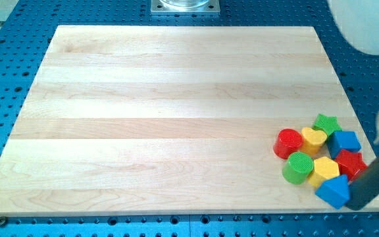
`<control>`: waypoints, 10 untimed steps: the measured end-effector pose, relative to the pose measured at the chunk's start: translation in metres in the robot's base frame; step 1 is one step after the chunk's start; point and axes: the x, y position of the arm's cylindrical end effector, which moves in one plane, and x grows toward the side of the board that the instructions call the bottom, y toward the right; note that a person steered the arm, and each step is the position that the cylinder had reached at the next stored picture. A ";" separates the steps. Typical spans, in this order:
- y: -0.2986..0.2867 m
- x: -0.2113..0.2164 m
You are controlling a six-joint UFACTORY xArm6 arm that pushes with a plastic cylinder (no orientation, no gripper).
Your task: Place the arm below the triangle
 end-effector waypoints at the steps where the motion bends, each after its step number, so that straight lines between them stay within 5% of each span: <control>1: -0.041 0.000; 3: -0.123 -0.001; 5: -0.162 -0.070; 6: -0.185 -0.068; 7: -0.204 -0.019; 10: -0.163 0.001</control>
